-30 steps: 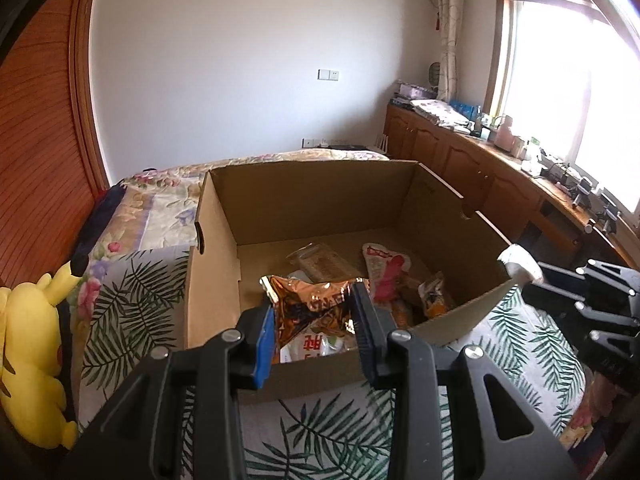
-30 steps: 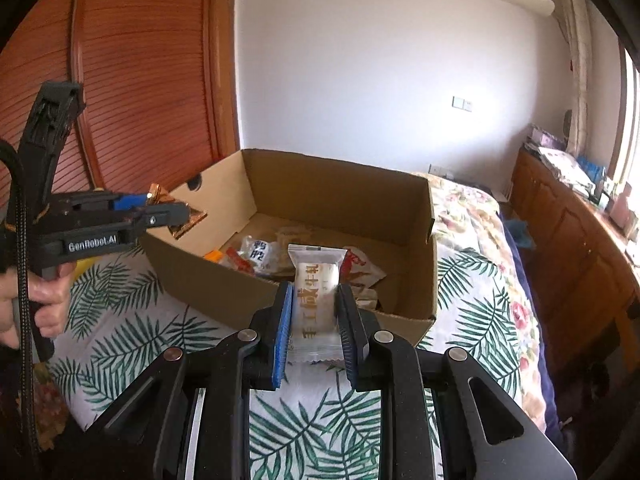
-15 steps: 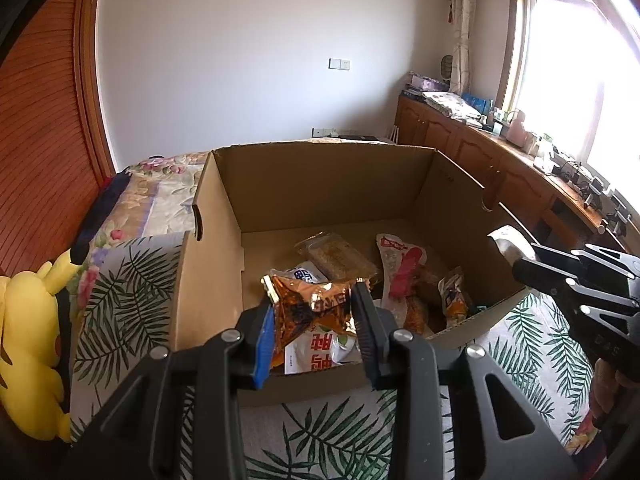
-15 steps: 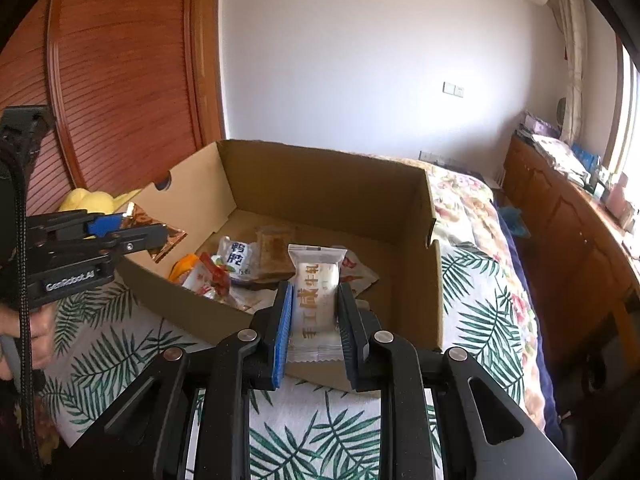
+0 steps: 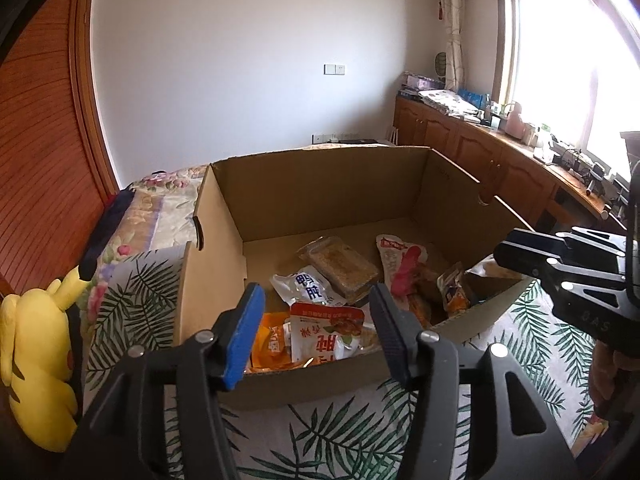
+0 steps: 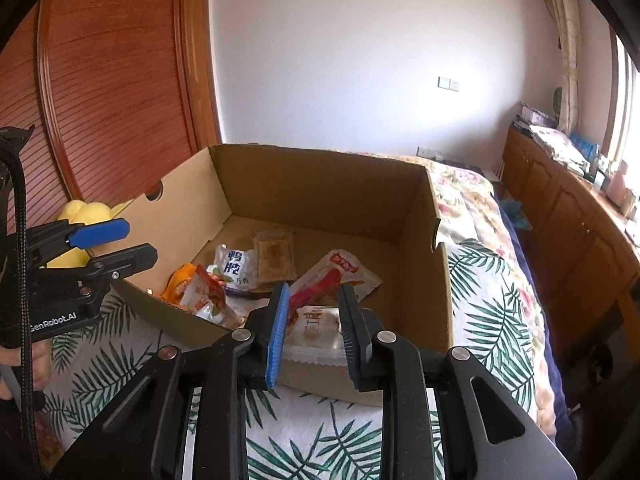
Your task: Organize snacks
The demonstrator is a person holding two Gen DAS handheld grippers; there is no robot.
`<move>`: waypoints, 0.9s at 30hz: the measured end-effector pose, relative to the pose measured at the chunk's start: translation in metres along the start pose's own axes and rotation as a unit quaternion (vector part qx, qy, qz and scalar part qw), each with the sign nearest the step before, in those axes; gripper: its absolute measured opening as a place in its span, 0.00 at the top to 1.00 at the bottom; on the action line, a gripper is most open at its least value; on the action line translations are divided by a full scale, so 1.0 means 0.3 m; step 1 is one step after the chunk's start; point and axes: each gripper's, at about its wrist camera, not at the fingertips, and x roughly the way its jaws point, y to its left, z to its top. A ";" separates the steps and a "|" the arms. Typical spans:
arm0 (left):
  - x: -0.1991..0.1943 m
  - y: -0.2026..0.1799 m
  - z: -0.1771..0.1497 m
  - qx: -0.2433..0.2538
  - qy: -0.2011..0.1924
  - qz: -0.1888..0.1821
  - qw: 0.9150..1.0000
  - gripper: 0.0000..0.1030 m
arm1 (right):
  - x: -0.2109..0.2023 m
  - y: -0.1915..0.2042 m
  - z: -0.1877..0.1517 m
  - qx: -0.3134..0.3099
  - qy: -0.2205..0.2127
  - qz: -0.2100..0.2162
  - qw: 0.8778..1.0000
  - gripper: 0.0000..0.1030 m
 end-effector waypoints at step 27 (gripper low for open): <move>-0.368 -0.054 -0.057 0.012 -0.041 -0.002 0.999 0.46 | -0.397 0.088 -0.050 0.000 -0.065 0.008 0.998 0.64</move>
